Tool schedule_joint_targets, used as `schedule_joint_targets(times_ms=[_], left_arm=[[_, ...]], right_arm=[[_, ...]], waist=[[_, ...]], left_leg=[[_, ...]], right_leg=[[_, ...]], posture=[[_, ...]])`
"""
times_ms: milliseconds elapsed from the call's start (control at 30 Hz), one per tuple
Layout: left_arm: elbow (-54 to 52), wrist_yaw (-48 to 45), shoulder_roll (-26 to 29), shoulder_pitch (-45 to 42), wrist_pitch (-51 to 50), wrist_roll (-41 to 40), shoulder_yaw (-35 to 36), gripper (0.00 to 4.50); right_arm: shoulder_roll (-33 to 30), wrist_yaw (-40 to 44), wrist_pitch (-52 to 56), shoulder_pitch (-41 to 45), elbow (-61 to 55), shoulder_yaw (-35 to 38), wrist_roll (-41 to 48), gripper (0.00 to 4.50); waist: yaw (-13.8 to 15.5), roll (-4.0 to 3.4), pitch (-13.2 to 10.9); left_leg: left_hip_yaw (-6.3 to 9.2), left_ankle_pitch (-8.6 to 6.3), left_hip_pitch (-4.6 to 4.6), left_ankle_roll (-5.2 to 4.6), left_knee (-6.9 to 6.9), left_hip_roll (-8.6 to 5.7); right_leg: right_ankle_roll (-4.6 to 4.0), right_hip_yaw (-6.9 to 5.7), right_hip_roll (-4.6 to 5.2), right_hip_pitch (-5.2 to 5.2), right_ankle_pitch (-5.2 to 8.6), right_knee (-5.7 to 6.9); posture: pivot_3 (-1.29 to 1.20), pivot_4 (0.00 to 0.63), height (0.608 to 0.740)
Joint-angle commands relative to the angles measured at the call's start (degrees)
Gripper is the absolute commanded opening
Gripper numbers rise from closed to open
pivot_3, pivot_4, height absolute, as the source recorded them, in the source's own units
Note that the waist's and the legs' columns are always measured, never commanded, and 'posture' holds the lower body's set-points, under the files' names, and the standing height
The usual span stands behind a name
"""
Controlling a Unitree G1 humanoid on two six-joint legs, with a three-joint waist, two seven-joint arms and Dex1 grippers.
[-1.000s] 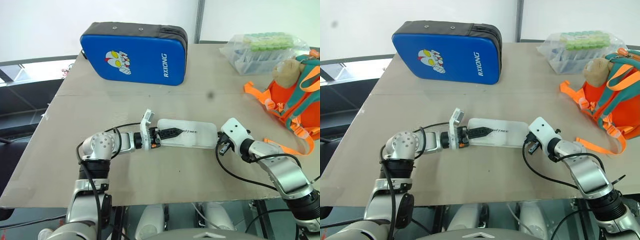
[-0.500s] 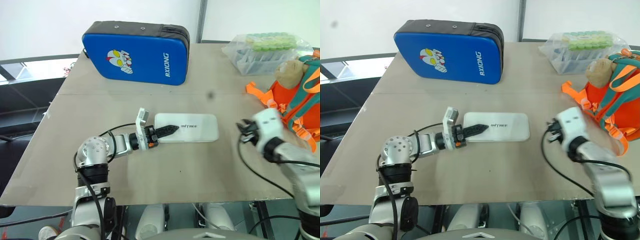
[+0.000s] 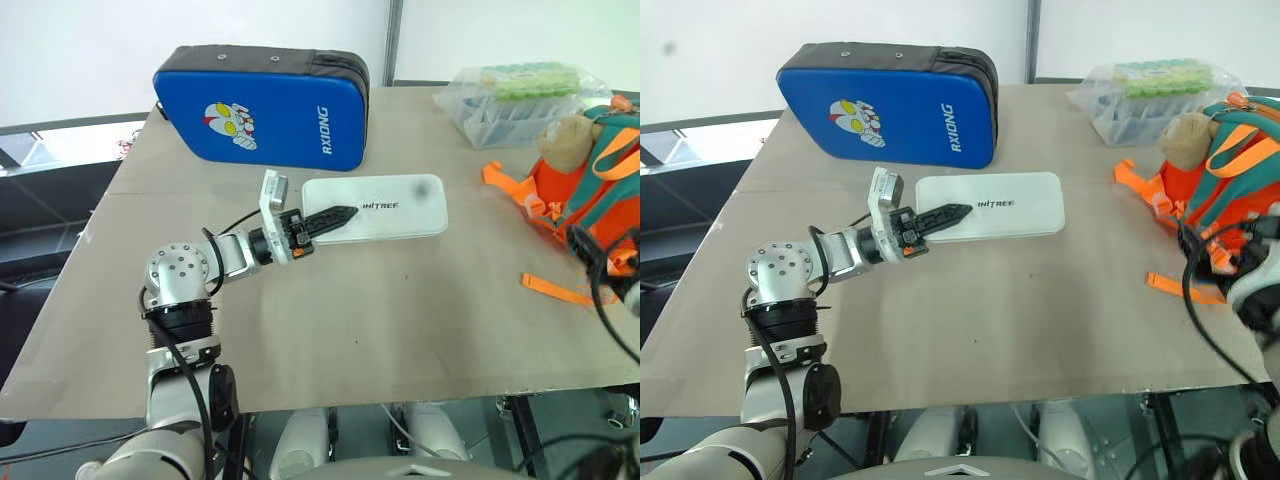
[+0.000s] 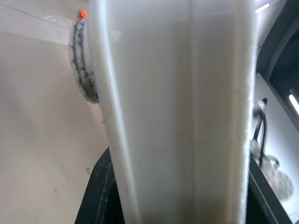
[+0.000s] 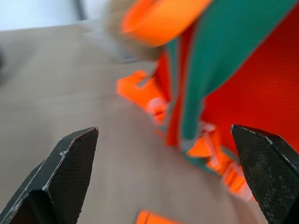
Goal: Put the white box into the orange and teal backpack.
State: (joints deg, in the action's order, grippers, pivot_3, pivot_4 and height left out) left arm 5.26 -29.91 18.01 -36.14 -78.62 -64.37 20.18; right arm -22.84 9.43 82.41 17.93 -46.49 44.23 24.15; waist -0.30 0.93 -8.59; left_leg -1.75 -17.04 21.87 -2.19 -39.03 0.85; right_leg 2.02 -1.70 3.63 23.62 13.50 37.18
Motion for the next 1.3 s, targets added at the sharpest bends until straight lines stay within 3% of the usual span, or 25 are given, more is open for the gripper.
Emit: schedule_joint_targets(times_ms=[33,233,267,300,367,533,633,900,1033,1133,1200,1300], left_arm=[[-4.6,1.9,-0.5,-0.8,-0.3,-4.6,2.4,1.12],[-10.4,8.3,-0.8,3.4,0.3,-10.0,5.1,1.12],[-11.4,9.5,-0.8,4.4,0.7,-11.1,5.5,1.12],[-12.2,10.7,-0.8,5.2,1.1,-12.1,5.9,1.12],[-13.8,13.0,-0.9,6.8,2.3,-13.4,6.6,1.12],[-16.8,18.0,-1.6,9.4,7.0,-15.2,6.6,1.12],[-18.6,19.6,-2.3,10.3,11.9,-14.3,6.8,1.12],[-20.1,20.2,-1.6,9.5,25.1,-13.0,9.6,1.12],[-20.7,20.2,0.2,10.0,29.2,-14.6,11.5,1.12],[-22.6,17.7,4.7,12.1,30.2,-14.9,13.5,1.12],[-23.7,16.0,7.5,13.4,32.0,-13.0,14.3,1.12],[-24.9,12.3,11.9,16.1,32.4,-12.0,14.8,1.12]], right_arm=[[-1.1,-4.5,-7.4,3.5,8.9,-4.9,-5.2,4.50],[-4.5,-2.9,-24.8,8.9,28.9,-11.4,-9.5,4.50],[-5.1,-2.0,-27.7,9.7,31.5,-12.2,-9.6,4.01],[-5.8,-1.2,-30.1,10.3,33.6,-12.8,-9.6,3.98],[-6.9,0.6,-34.0,11.4,37.1,-14.2,-9.4,3.23],[-9.2,6.7,-44.3,12.4,41.8,-19.0,-9.4,0.88],[-9.9,13.2,-47.8,14.1,42.4,-21.6,-6.5,0.00],[-9.5,33.2,-44.9,24.2,35.8,-26.9,11.5,0.00],[-9.9,37.5,-38.8,28.4,32.7,-27.6,21.4,0.00],[-10.4,38.9,-32.3,30.4,28.9,-28.3,30.6,0.00],[-11.6,40.0,-30.4,28.5,26.1,-31.0,31.7,0.00],[-13.5,40.6,-31.5,22.0,22.9,-38.1,26.5,0.00]], waist=[[0.1,-0.01,0.0],[-0.4,-0.06,0.0],[-0.4,-0.07,0.0],[-0.4,-0.07,0.0],[-0.4,-0.08,-0.1],[-0.3,-0.08,-0.1],[-0.4,-0.11,-0.1],[-0.7,-0.24,-0.2],[-0.5,-0.26,-0.3],[-0.4,-0.26,-0.3],[-0.2,-0.26,-0.3],[0.4,-0.15,-0.3]], left_leg=[[0.05,0.03,0.04,0.05,0.01,-0.01],[0.50,0.13,0.06,0.22,0.11,-0.26],[0.51,0.13,0.05,0.22,0.12,-0.25],[0.52,0.13,0.06,0.22,0.15,-0.26],[0.54,0.13,0.06,0.22,0.16,-0.25],[0.57,0.13,0.03,0.23,0.17,-0.25],[0.54,0.13,0.00,0.23,0.17,-0.25],[0.75,0.13,-0.04,0.23,0.18,-0.24],[0.77,0.13,0.12,0.23,0.25,-0.23],[0.79,0.13,0.34,0.23,0.26,-0.22],[0.85,0.13,0.60,0.24,0.26,-0.22],[0.92,0.13,0.87,0.24,0.21,-0.27]], right_leg=[[0.00,-0.02,0.01,0.01,0.00,0.00],[0.02,0.16,0.07,0.05,0.00,-0.06],[0.02,0.18,0.07,0.05,0.00,-0.09],[0.03,0.18,0.08,0.05,0.00,-0.11],[0.03,0.17,0.08,0.06,0.00,-0.12],[0.04,0.16,0.09,0.05,-0.02,-0.08],[0.05,0.20,0.08,0.05,-0.03,-0.06],[0.06,0.28,-0.04,0.07,-0.03,-0.07],[0.06,0.25,-0.01,0.22,-0.03,-0.14],[0.06,0.15,0.07,0.38,-0.03,-0.24],[0.06,0.05,0.14,0.55,-0.03,-0.33],[0.07,-0.10,0.27,0.65,-0.03,-0.42]], posture=[[0.00,0.150,0.740],[0.00,0.150,0.740],[0.00,0.150,0.740],[0.00,0.150,0.740],[0.00,0.150,0.740],[0.00,0.150,0.740],[0.00,0.150,0.740],[0.00,0.150,0.740],[0.00,0.150,0.740],[0.00,0.150,0.740],[0.00,0.150,0.740],[0.00,0.150,0.740]])
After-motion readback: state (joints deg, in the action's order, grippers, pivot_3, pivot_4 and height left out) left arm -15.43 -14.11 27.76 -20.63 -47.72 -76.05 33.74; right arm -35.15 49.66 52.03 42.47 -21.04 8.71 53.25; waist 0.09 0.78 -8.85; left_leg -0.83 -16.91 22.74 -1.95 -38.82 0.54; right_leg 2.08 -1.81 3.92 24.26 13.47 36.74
